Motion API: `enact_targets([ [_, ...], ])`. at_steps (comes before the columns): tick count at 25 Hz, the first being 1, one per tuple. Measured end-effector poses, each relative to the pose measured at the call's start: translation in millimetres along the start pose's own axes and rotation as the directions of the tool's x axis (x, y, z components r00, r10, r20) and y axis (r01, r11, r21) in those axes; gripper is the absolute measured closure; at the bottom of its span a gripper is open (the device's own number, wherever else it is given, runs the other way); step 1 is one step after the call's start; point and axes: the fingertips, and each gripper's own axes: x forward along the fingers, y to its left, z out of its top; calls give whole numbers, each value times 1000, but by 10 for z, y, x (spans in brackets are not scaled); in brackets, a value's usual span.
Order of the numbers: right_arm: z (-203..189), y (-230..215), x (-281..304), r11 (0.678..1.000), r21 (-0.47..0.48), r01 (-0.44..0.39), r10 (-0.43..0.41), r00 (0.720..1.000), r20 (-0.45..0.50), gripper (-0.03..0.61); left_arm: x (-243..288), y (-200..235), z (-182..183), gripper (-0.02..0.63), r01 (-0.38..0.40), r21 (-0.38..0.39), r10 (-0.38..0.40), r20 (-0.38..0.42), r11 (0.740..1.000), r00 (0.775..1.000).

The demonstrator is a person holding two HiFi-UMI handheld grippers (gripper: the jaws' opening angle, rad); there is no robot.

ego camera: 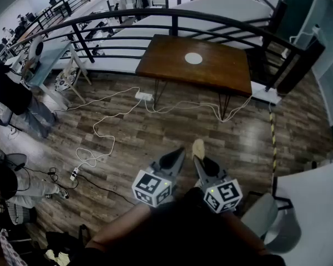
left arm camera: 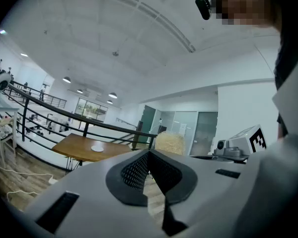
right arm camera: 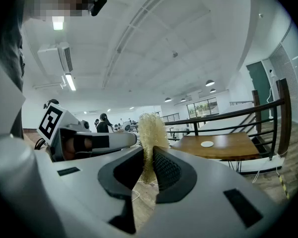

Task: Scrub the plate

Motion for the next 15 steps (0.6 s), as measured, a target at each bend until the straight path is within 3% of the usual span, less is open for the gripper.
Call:
enact_targets([
  [9,23,-491,23,1000,19,10,-10,1000,2,520,492,4,-41,604,7,-18,-8,-13,1000,1000],
  [15,205,-1271,107,999,39,10,-12,999,40,520,1286,2,9,604,37,-24,-38,-15,999,999],
])
